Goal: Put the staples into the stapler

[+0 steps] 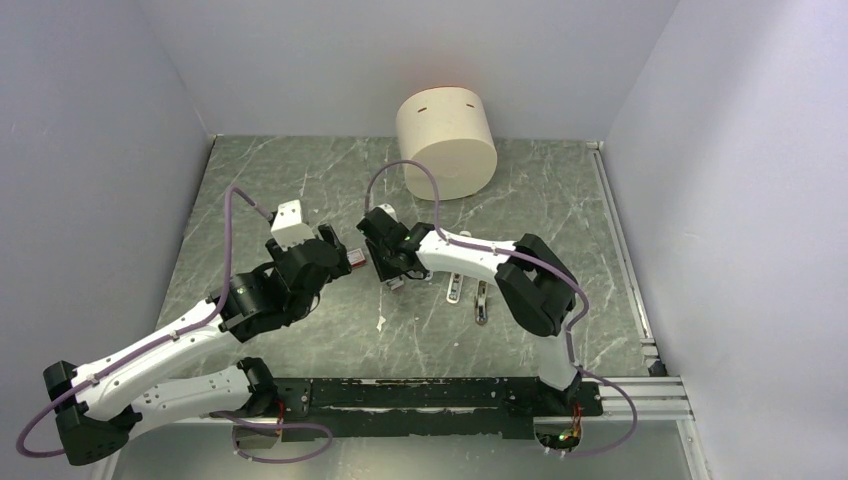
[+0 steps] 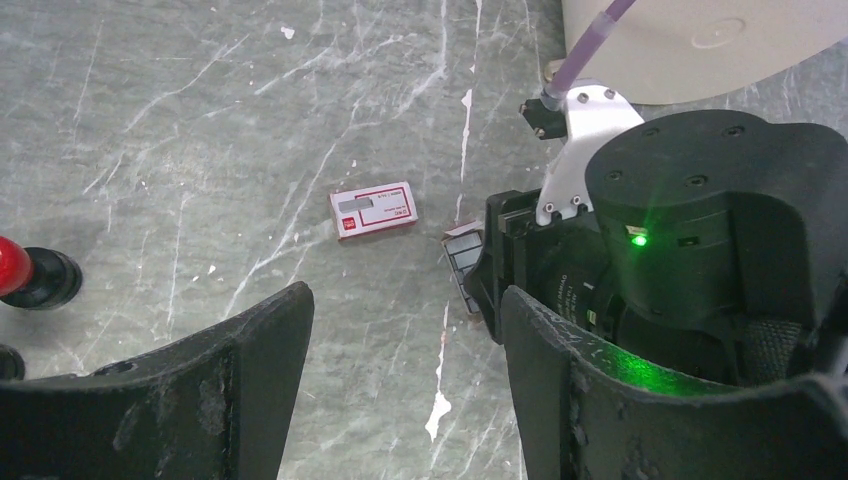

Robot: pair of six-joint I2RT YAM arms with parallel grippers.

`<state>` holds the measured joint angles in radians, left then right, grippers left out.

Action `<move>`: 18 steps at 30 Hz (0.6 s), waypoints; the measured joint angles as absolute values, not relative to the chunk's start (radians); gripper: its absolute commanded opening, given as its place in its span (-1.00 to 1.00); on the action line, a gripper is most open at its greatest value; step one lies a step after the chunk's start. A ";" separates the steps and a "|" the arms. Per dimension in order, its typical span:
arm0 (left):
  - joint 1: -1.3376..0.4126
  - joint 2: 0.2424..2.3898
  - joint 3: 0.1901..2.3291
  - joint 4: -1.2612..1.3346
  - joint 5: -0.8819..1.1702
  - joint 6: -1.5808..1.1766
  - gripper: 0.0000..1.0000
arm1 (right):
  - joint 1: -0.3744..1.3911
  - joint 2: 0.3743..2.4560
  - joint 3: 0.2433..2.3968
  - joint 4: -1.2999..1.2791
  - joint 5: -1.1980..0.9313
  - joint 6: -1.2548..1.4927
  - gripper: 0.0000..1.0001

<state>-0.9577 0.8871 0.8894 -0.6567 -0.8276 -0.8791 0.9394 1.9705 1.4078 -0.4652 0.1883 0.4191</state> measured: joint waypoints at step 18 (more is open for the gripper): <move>-0.958 0.887 0.889 -0.659 -0.828 -0.879 0.48 | 0.942 2.027 1.421 -0.462 0.207 0.404 -0.31</move>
<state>-0.9577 0.8871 0.8894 -0.6594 -0.8280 -0.8795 0.9424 2.0270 1.4208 -0.4622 0.2073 0.4038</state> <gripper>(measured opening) 0.738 0.344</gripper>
